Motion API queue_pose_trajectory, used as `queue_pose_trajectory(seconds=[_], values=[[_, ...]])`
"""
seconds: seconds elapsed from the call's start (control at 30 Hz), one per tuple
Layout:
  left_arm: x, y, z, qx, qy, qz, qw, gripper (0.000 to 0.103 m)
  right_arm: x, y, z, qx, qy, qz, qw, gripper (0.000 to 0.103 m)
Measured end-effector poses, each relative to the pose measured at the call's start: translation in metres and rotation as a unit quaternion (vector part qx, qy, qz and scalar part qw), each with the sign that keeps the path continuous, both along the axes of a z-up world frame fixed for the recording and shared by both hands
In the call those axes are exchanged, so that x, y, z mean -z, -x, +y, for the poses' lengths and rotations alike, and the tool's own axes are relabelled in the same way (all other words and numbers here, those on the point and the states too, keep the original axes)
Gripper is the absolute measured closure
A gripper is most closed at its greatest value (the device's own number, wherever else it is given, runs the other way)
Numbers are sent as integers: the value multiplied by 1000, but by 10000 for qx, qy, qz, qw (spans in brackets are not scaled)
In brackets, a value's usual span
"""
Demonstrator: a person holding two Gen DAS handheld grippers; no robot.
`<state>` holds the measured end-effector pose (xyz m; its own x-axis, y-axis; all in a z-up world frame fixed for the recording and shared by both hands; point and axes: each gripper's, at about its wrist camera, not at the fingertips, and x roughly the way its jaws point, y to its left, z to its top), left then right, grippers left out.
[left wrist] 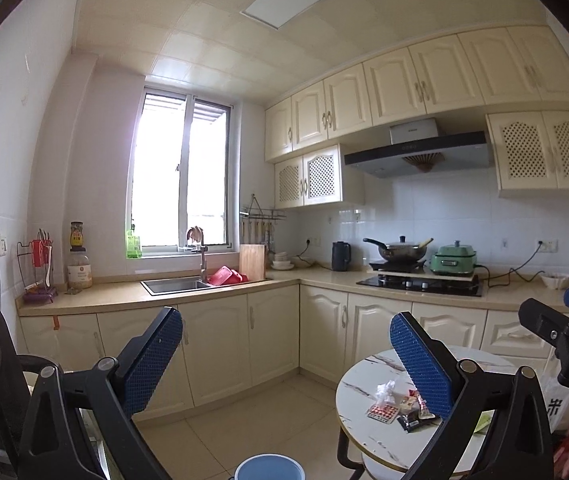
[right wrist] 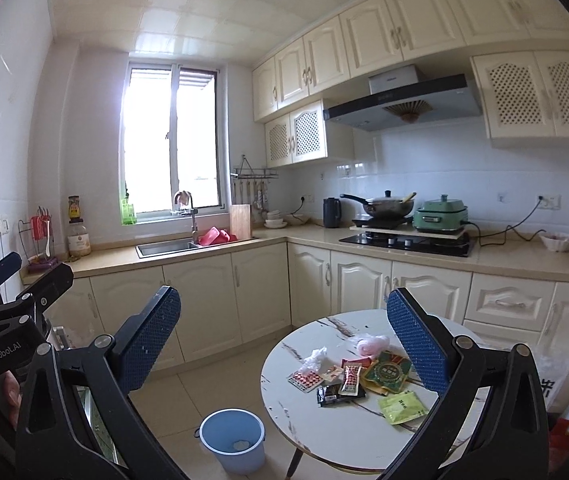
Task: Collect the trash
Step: 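Raise both tools away from the bucket back toward the table, then grasp the milk carton with the right gripper while the left gripper grasps the clear plastic bag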
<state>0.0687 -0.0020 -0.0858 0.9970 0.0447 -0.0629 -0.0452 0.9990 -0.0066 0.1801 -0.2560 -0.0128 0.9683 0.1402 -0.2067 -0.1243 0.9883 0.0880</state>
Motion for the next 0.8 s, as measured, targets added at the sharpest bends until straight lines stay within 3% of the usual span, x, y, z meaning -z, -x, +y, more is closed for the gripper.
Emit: queue_pose_trajectory(seconds=[0.1,0.13,0.37,0.6,0.8], values=[[-2,-5,-3,6,-26,33,10000,1,4,-3,-5,32,-11,39,10000,0],[-5,-9,-5,102,31,-260,9996,1,6,-4,-6,46,-16,52,10000,0],[-16,-55,-20,155,-40,37,9999,1,20,-19,-26,253,-42,189,9995,0],[-2,-135,-46,476,-56,887,9949,1,59,-56,-73,735,-139,723,9946,0],[32,-216,-85,894,-193,1884,9778,1,113,-99,-123,1137,-251,1450,9826,0]])
